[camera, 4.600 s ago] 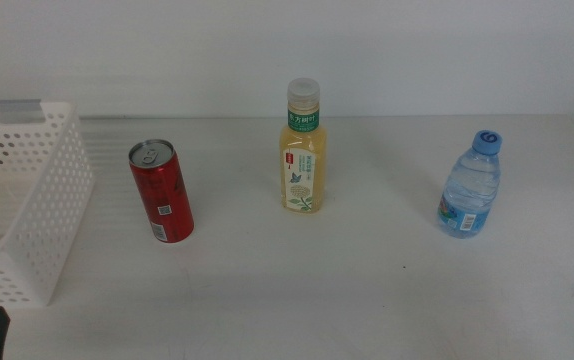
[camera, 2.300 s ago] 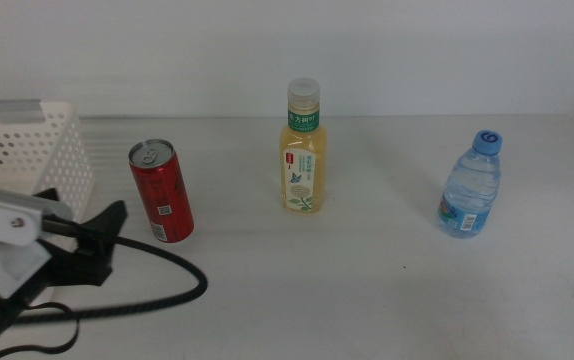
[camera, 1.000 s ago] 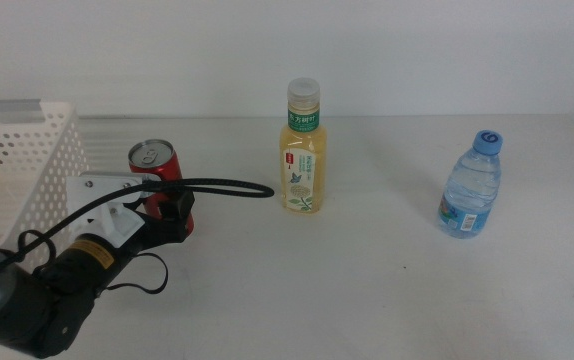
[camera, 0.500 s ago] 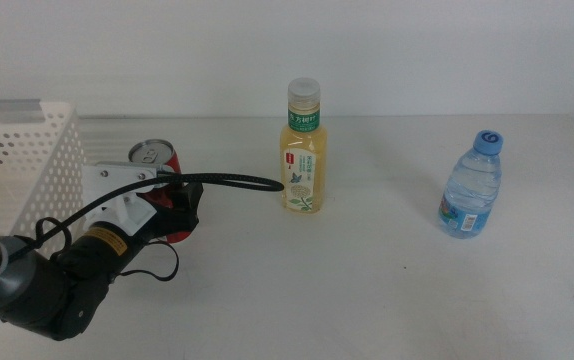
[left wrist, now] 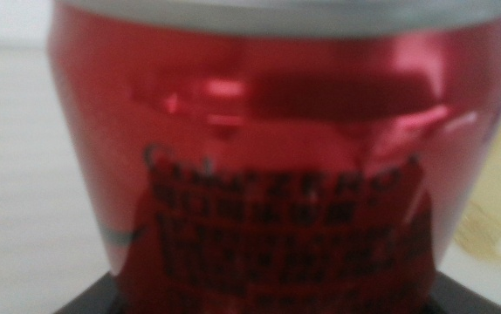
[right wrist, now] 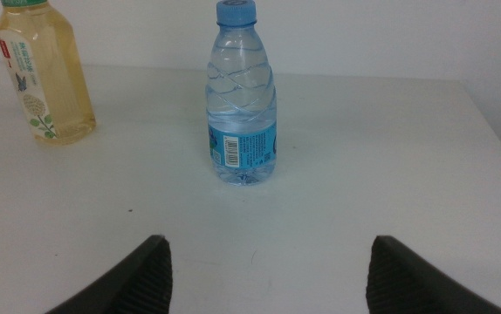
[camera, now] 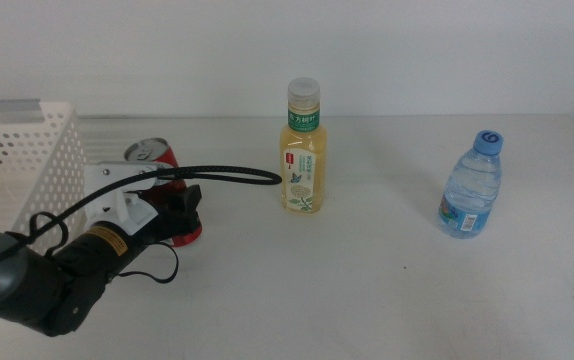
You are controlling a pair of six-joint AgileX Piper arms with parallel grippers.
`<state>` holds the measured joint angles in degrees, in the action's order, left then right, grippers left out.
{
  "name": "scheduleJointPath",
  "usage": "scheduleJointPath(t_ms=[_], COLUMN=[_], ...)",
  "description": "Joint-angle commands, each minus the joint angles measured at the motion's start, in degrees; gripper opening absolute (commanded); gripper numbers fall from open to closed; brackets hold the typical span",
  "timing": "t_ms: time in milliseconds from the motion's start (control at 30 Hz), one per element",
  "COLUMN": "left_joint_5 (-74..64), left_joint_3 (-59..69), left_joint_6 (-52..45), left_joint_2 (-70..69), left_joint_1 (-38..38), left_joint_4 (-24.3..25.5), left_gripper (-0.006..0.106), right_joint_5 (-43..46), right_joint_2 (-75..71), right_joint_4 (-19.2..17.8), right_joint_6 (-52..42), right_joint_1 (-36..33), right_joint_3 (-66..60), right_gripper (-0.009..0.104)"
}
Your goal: Use arms to grab the bottles and put them into the dustbin to the left of the table.
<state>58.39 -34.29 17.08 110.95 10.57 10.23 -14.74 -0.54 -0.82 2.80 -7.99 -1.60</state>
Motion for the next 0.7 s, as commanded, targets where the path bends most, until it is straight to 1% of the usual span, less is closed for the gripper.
scheduleJointPath(t_ms=[0, 67, 267, 467, 567, 667], left_joint_5=[1.3, -3.6, -17.9, -23.8, -25.8, -30.6], left_joint_3=[-0.9, -0.9, -0.9, -1.0, -1.0, -1.0], left_joint_6=[1.1, 1.2, 2.3, -0.4, -0.6, -0.7], left_joint_2=[-6.3, -9.7, -21.9, -31.2, -34.3, -38.0], left_joint_1=[0.2, 0.2, 0.2, 0.2, 0.2, 0.2], left_joint_4=[2.0, 2.9, 2.9, 2.9, 2.9, 2.9], left_gripper=[-0.005, -0.005, -0.005, -0.005, -0.005, -0.005], right_joint_5=[4.3, 4.3, 4.3, 4.3, 4.3, 4.3], right_joint_2=[-1.6, -1.6, -1.6, -1.6, -1.6, -1.6], right_joint_4=[-0.8, -0.8, -0.8, -0.8, -0.8, -0.8], right_joint_6=[-0.6, -0.6, -0.6, -0.6, -0.6, -0.6], right_joint_1=[0.2, 0.2, 0.2, 0.2, 0.2, 0.2], right_joint_3=[0.4, 0.4, 0.4, 0.4, 0.4, 0.4], right_gripper=[0.058, 0.058, 0.058, 0.058, 0.058, 0.058])
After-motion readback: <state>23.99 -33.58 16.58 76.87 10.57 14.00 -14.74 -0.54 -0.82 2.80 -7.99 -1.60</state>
